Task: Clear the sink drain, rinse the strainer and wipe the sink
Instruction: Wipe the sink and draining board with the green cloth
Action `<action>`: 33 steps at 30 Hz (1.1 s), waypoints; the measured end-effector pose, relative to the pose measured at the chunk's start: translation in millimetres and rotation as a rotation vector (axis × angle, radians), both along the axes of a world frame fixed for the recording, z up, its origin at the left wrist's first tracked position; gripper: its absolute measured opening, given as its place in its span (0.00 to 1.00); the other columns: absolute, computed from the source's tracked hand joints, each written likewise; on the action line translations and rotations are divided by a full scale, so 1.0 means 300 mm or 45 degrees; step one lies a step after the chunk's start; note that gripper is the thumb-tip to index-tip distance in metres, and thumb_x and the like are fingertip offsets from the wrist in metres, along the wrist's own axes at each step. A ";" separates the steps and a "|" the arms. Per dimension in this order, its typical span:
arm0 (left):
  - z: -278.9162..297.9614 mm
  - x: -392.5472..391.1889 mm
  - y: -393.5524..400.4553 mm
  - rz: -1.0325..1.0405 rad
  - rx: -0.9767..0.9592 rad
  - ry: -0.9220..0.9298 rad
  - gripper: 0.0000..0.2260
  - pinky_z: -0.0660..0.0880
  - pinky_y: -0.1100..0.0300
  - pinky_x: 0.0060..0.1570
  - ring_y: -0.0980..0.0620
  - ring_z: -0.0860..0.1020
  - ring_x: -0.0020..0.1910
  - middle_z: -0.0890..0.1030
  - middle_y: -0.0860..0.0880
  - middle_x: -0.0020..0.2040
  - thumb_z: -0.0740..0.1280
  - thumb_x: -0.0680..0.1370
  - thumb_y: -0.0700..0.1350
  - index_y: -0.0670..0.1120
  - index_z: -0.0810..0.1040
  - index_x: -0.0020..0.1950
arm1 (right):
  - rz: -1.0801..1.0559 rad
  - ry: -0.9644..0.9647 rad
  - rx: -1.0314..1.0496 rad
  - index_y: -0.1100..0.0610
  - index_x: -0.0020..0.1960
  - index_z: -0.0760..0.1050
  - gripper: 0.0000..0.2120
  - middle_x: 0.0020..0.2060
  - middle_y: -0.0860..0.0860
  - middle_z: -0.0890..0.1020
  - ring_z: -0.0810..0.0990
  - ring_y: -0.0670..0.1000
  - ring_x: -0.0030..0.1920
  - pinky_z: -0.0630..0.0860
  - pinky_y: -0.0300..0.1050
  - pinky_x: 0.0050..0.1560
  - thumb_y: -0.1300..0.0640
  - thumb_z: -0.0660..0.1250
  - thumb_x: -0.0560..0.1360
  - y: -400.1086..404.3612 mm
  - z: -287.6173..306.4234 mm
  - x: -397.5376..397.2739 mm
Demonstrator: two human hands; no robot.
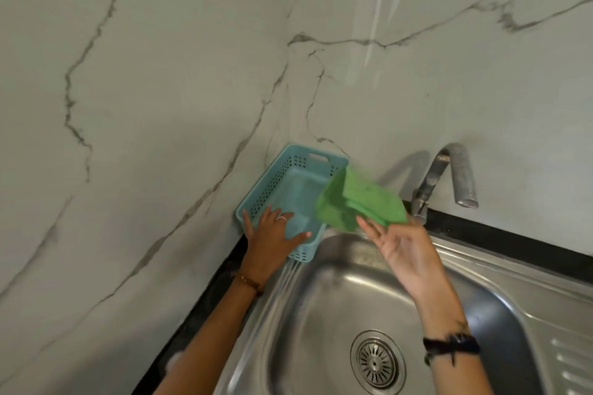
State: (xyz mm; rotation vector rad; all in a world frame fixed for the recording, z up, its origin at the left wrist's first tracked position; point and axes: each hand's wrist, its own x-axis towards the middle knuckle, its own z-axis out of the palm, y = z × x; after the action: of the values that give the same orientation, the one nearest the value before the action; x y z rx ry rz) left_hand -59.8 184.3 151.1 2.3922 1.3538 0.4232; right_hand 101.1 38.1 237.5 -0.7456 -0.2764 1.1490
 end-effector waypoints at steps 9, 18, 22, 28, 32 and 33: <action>-0.017 0.204 -0.207 -0.293 0.139 0.118 0.27 0.30 0.47 0.70 0.56 0.57 0.74 0.64 0.49 0.73 0.62 0.74 0.41 0.50 0.61 0.72 | 0.079 -0.648 -0.567 0.57 0.60 0.74 0.29 0.44 0.50 0.82 0.80 0.47 0.46 0.75 0.42 0.48 0.79 0.48 0.69 0.078 -0.278 0.022; -0.007 0.179 -0.224 -0.255 0.724 0.403 0.31 0.37 0.39 0.66 0.48 0.59 0.75 0.58 0.44 0.76 0.68 0.69 0.35 0.47 0.65 0.71 | 0.217 -1.330 -1.124 0.62 0.54 0.77 0.13 0.53 0.57 0.81 0.79 0.55 0.56 0.74 0.40 0.57 0.70 0.59 0.74 -0.118 -0.689 0.054; -0.061 0.172 -0.285 -0.556 0.837 0.207 0.29 0.55 0.38 0.65 0.49 0.72 0.67 0.75 0.46 0.67 0.76 0.57 0.35 0.49 0.80 0.57 | 0.559 -1.628 -1.209 0.61 0.61 0.75 0.22 0.58 0.59 0.77 0.78 0.57 0.56 0.77 0.44 0.57 0.73 0.59 0.70 -0.123 -0.751 0.040; -0.262 0.106 -0.390 -0.378 -0.155 -0.030 0.18 0.46 0.60 0.73 0.54 0.62 0.73 0.69 0.49 0.71 0.60 0.75 0.36 0.47 0.74 0.64 | 0.506 -2.059 -1.220 0.60 0.61 0.76 0.20 0.56 0.56 0.76 0.77 0.56 0.55 0.76 0.43 0.53 0.72 0.60 0.73 -0.128 -0.727 0.014; -0.327 0.056 -0.419 0.150 -0.861 -0.469 0.21 0.67 0.74 0.55 0.57 0.73 0.57 0.72 0.45 0.67 0.56 0.75 0.29 0.45 0.71 0.65 | 0.206 -1.905 -1.071 0.58 0.55 0.80 0.12 0.49 0.50 0.80 0.79 0.48 0.48 0.75 0.31 0.50 0.67 0.64 0.75 -0.138 -0.618 0.020; -0.341 0.055 -0.418 0.276 -1.010 -0.556 0.21 0.67 0.69 0.58 0.53 0.73 0.60 0.71 0.43 0.67 0.56 0.76 0.28 0.43 0.70 0.66 | 0.129 -1.786 -1.001 0.58 0.54 0.81 0.11 0.48 0.48 0.81 0.79 0.45 0.47 0.72 0.24 0.48 0.66 0.66 0.74 -0.139 -0.577 0.022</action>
State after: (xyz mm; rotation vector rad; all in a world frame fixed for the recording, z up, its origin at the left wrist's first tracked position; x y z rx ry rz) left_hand -43.3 58.8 48.7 1.4232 1.2582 0.3465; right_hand 107.7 -3.7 64.5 -2.2063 -1.0544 0.6101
